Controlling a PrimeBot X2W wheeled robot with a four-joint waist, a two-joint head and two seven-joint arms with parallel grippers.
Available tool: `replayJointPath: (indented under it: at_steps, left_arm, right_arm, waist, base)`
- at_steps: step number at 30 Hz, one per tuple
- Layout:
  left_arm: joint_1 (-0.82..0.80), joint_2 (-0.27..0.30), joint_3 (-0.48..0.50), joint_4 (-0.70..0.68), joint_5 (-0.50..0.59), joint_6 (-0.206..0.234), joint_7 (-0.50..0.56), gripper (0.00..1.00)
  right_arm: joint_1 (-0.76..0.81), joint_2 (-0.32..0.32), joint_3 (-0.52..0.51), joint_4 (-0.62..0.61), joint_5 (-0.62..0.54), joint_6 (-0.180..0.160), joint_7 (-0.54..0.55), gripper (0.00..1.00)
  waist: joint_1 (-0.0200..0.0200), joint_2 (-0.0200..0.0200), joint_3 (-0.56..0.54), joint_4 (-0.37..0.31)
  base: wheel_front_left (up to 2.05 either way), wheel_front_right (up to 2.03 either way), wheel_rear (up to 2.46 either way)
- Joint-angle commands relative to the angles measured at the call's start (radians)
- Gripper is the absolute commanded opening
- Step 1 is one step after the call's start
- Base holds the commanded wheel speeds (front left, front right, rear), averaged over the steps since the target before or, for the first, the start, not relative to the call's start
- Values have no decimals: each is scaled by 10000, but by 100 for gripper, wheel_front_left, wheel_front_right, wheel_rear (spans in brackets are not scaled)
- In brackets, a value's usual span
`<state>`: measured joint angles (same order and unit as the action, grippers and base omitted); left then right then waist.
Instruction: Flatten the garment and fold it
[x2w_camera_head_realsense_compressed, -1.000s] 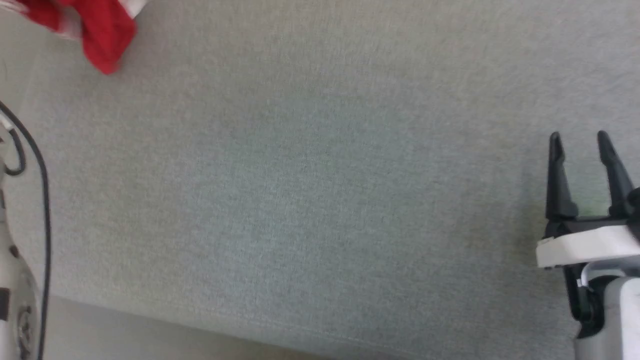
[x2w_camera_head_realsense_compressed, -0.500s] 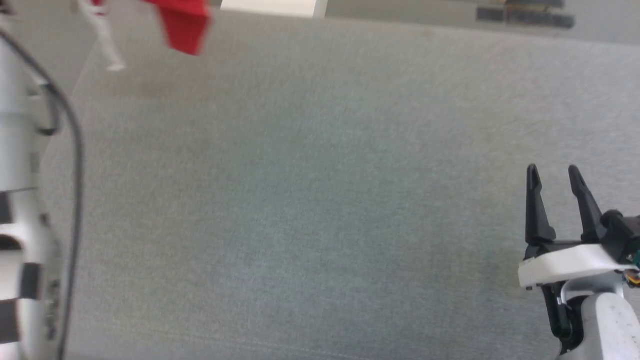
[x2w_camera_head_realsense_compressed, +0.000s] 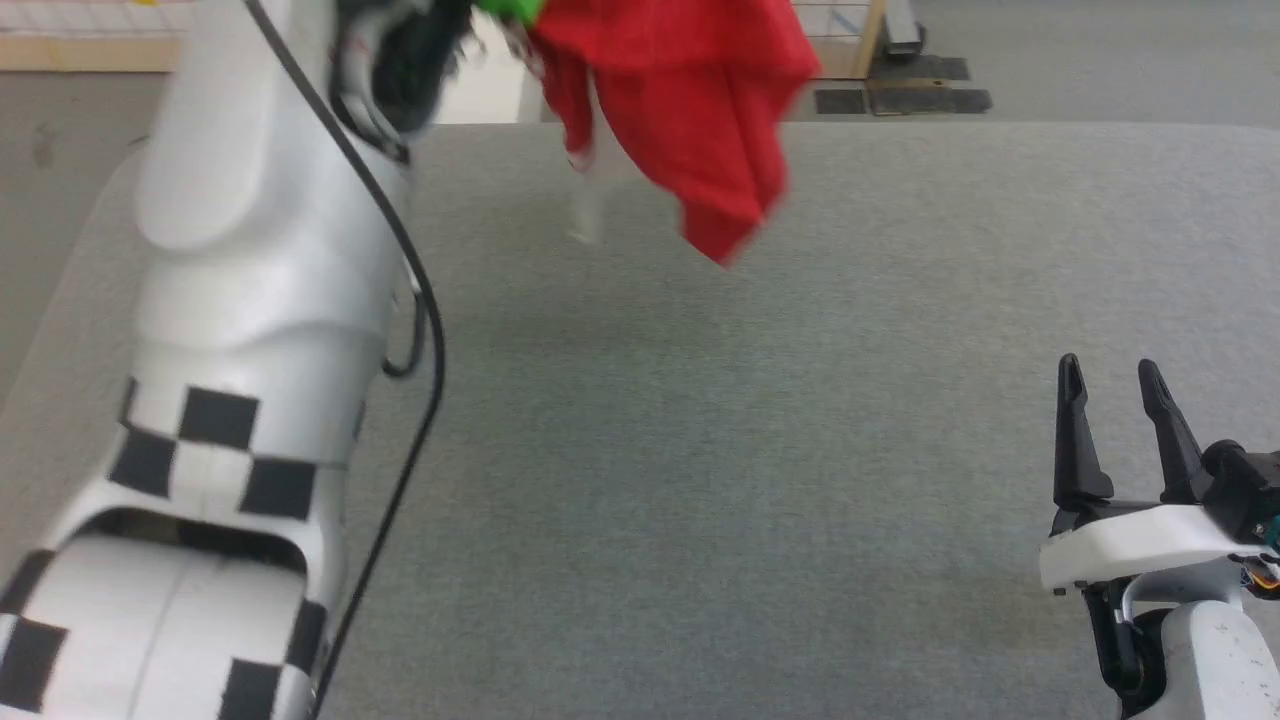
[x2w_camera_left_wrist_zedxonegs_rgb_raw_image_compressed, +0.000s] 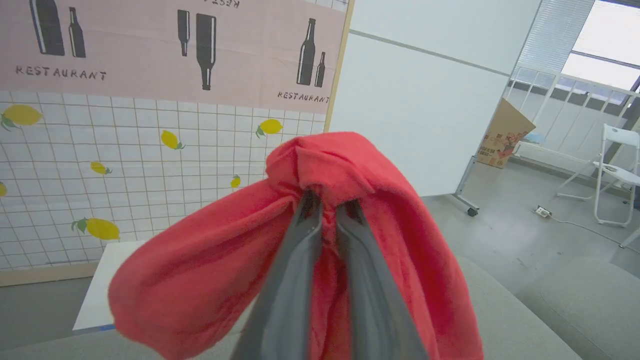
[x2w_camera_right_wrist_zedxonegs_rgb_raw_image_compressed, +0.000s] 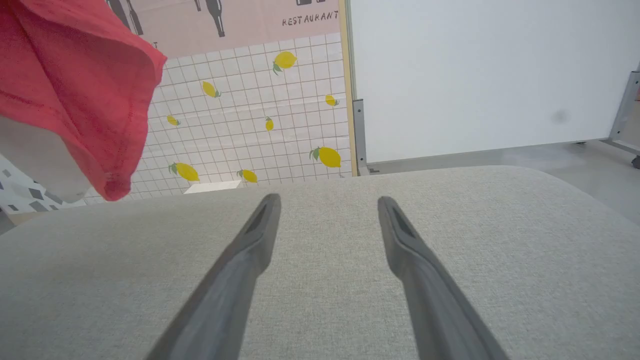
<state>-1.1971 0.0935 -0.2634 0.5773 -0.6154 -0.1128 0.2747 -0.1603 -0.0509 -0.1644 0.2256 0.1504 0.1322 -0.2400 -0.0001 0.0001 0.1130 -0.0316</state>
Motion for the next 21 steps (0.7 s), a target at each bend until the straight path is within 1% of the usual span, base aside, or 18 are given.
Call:
replayJointPath:
  at_steps: [1, 5, 7, 13, 18, 21]
  left_arm:
    - [419, -57, -166, 118, -71, -47, -56, 0]
    - [1342, -198, -670, 554, -86, -73, -50, 0]
    - [1845, -218, -1053, 885, 103, -75, 23, 0]
    - [3395, -336, -2019, 2215, 321, -31, 352, 0]
    - [4362, -409, -2644, 3258, 80, 1, 1159, 0]
    - [4604, -424, -2858, 3580, -219, 22, 1782, 0]
  right_arm:
    - [-28, 6, -7, 72, 77, -15, -102, 100]
    - [-76, 6, -53, 123, 120, -15, -139, 100]
    - [-123, 6, -90, 169, 122, -15, -154, 100]
    - [-168, 6, -197, 238, 133, -15, -186, 100]
    - [-175, 6, -224, 288, 178, -15, -202, 100]
    - [-155, 6, -273, 316, 186, -15, -208, 100]
  waist:
    - [1, -1, -14, -507]
    - [1, -1, 149, -910]
    - [1, -1, 229, -1097]
    - [1, -1, 412, -1474]
    - [1, -1, 491, -1623]
    - [1, -1, 475, -1586]
  base:
    - [0, 0, 0]
    - [0, 0, 0]
    - [0, 0, 0]
    - [0, 0, 0]
    - [0, 0, 0]
    - [0, 0, 0]
